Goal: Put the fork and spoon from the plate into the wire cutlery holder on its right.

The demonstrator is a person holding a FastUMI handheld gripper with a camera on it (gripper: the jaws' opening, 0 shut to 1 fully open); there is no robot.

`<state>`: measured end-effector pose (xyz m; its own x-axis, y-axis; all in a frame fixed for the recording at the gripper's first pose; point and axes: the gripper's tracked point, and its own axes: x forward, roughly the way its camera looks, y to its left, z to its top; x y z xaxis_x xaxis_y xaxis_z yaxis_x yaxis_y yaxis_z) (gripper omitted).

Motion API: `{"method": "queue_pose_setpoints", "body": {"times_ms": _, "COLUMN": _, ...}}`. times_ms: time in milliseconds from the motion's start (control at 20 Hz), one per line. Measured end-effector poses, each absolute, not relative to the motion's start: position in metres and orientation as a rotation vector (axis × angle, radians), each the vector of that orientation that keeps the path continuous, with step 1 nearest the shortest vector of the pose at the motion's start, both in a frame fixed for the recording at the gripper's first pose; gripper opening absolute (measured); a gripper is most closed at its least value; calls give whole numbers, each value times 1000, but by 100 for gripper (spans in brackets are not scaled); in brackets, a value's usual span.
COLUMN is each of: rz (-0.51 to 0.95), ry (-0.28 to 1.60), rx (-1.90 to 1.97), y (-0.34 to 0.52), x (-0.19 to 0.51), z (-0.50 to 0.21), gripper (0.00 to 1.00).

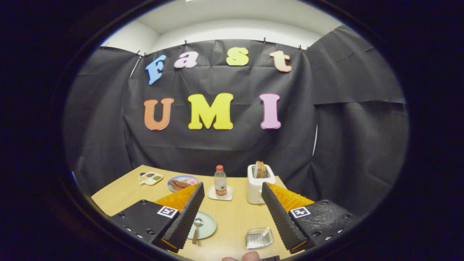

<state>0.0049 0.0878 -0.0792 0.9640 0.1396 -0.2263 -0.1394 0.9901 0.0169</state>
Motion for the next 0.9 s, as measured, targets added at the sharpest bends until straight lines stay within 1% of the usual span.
{"method": "queue_pose_setpoints", "body": {"times_ms": 450, "rz": 281, "ry": 601, "rx": -69, "y": 176, "x": 3, "z": -222, "gripper": 96}}
{"method": "queue_pose_setpoints", "body": {"times_ms": 900, "rz": 288, "ry": 837, "rx": -181, "y": 215, "x": 31, "z": -338, "gripper": 97}}
